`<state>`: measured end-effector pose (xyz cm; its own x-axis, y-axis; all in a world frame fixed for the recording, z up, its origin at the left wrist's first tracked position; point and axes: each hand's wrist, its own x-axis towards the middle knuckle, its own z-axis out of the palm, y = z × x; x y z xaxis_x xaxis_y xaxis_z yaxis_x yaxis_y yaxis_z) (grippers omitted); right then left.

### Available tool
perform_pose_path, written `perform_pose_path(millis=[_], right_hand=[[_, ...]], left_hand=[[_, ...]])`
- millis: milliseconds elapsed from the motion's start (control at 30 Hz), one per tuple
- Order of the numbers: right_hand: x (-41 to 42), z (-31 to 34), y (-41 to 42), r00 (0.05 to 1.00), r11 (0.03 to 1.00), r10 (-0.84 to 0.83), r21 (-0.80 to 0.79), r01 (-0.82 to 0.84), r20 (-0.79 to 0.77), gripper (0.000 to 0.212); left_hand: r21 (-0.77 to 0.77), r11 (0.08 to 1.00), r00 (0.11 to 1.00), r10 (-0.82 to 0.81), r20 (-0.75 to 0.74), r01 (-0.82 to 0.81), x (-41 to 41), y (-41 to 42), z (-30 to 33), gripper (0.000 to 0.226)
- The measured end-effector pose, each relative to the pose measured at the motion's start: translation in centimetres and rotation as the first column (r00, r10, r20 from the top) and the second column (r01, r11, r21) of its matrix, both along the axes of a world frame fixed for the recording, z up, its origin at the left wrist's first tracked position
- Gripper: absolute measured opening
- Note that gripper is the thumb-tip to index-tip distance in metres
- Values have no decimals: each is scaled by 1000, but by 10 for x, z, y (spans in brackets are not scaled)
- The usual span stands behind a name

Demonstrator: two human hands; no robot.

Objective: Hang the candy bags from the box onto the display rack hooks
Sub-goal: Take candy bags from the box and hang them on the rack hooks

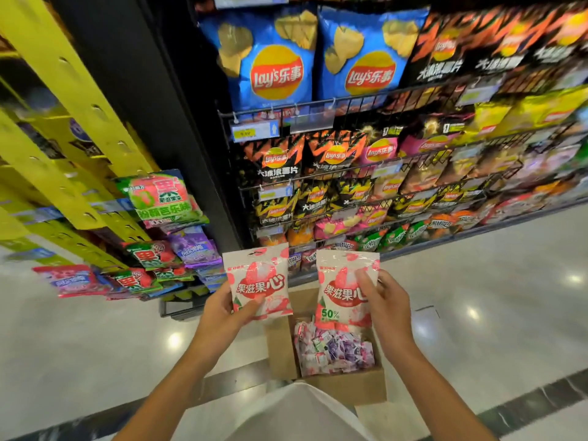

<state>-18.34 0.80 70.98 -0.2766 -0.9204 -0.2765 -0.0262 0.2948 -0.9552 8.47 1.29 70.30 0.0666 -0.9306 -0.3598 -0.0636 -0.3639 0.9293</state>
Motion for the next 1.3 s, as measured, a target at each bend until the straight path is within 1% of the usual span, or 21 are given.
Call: perform_pose_path(millis=[67, 167, 333, 433, 500, 567, 667, 733, 900, 967, 1033, 1100, 1167, 1300], right_hand=[[3, 5, 9, 1000, 999, 29, -17, -29, 2, 19], [7, 9, 23, 995, 997, 65, -40, -62, 70, 18], [27, 9, 38, 974, 986, 164, -52, -157, 154, 29], [49, 12, 47, 960, 984, 179, -38, -175, 214, 24], [64, 18, 54, 957, 982, 189, -36, -186, 222, 21], [75, 21, 61, 960, 979, 202, -57, -195, 194, 19], [95, 20, 69, 965, 979, 205, -42, -201, 166, 25], [113, 21, 72, 966, 981, 194, -46, -189, 169, 25], [187, 35, 81, 984, 981, 168, -107, -160, 62, 19], [228, 39, 82, 985, 980, 172, -111, -167, 32, 20], [274, 45, 85, 982, 974, 190, -129, -187, 18, 15], [318, 55, 88, 975, 959, 220, -184, -217, -1, 10], [354, 61, 91, 966, 946, 256, -201, -256, -28, 13], [396, 68, 95, 964, 947, 266, -181, -263, -8, 19]], left_hand=[[-27, 999, 999, 41, -1, -41, 3, 15, 13, 30], [-47, 992, 993, 115, 12, -115, 4, 43, 32, 31], [-86, 970, 970, 234, 64, -228, 16, 92, 51, 34], [-99, 957, 952, 284, 115, -273, 32, 120, 59, 36], [-105, 949, 943, 309, 122, -297, 46, 133, 62, 33], [-107, 940, 934, 337, 122, -325, 61, 141, 62, 33], [-118, 930, 928, 361, 98, -349, 84, 150, 61, 33], [-113, 927, 928, 365, 69, -356, 103, 155, 60, 33], [-144, 930, 940, 341, 3, -337, 185, 167, 53, 42], [-172, 930, 945, 328, -6, -324, 231, 172, 57, 40], [-192, 926, 944, 330, -5, -325, 280, 178, 65, 38], [-217, 919, 941, 338, 3, -330, 328, 180, 70, 36], [-216, 912, 934, 357, 3, -348, 369, 183, 72, 36], [-211, 907, 927, 376, 9, -366, 421, 179, 69, 35]])
